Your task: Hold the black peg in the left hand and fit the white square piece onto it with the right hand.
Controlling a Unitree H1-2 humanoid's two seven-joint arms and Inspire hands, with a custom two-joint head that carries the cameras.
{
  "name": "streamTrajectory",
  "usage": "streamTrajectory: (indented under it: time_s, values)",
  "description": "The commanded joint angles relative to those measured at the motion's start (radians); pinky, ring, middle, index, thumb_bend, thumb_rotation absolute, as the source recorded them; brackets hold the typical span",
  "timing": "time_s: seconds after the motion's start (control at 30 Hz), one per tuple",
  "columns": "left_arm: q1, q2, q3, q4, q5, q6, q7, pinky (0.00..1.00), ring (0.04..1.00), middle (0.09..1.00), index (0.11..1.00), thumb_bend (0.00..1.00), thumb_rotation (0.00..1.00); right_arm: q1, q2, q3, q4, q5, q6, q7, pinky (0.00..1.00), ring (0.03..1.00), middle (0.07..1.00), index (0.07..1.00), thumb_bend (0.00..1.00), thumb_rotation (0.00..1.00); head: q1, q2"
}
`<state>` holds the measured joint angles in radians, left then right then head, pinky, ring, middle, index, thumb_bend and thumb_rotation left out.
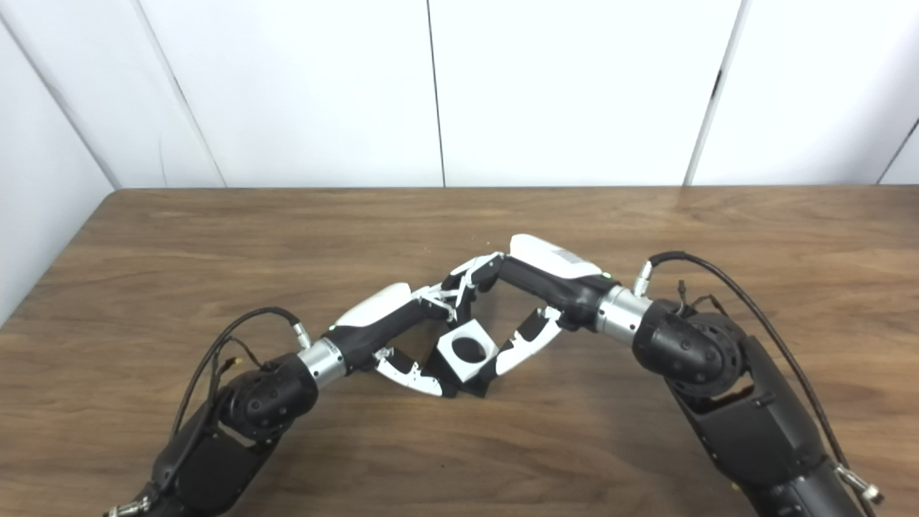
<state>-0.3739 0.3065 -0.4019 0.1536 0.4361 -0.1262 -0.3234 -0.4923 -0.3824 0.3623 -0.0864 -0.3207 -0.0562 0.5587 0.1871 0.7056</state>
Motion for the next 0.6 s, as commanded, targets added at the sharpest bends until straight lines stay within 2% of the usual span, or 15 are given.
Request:
streamTrajectory:
  time_s: [0.0,0.23,0.57]
  values:
    - [0.005,0.002,-0.029,0.011,0.053,0.016,-0.015,1.0,1.0,0.933,0.492,0.52,0.09,-0.044,0.003,-0.008,-0.005,0.007,-0.037,-0.008,0.73,0.854,0.799,0.48,0.52,0.14,-0.001,0.001]
    - [0.009,0.003,-0.033,0.002,0.052,0.027,-0.022,1.0,1.0,0.936,0.493,0.52,0.09,-0.04,0.007,-0.006,-0.002,0.009,-0.021,-0.005,0.73,0.86,0.805,0.48,0.52,0.13,-0.001,0.001]
    - [0.019,0.0,-0.036,-0.007,0.05,0.032,-0.019,1.0,1.0,0.933,0.493,0.52,0.09,-0.042,0.013,-0.006,0.038,0.007,-0.044,-0.013,0.74,0.854,0.803,0.48,0.52,0.13,-0.003,0.002]
